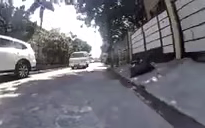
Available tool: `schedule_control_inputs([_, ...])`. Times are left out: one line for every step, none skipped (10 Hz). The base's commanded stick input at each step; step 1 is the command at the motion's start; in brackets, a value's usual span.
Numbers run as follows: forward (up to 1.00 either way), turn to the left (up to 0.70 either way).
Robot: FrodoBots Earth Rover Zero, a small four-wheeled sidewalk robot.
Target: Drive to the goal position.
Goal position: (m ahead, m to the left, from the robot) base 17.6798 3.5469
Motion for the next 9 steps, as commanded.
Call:
schedule_control_inputs([1.00, 0.00])
schedule_control_inputs([1.00, 0.00])
schedule_control_inputs([1.00, 0.00])
schedule_control_inputs([1.00, 0.00])
schedule_control_inputs([1.00, 0.00])
schedule_control_inputs([1.00, 0.00])
schedule_control_inputs([1.00, 0.00])
schedule_control_inputs([1.00, 0.00])
schedule_control_inputs([1.00, 0.00])
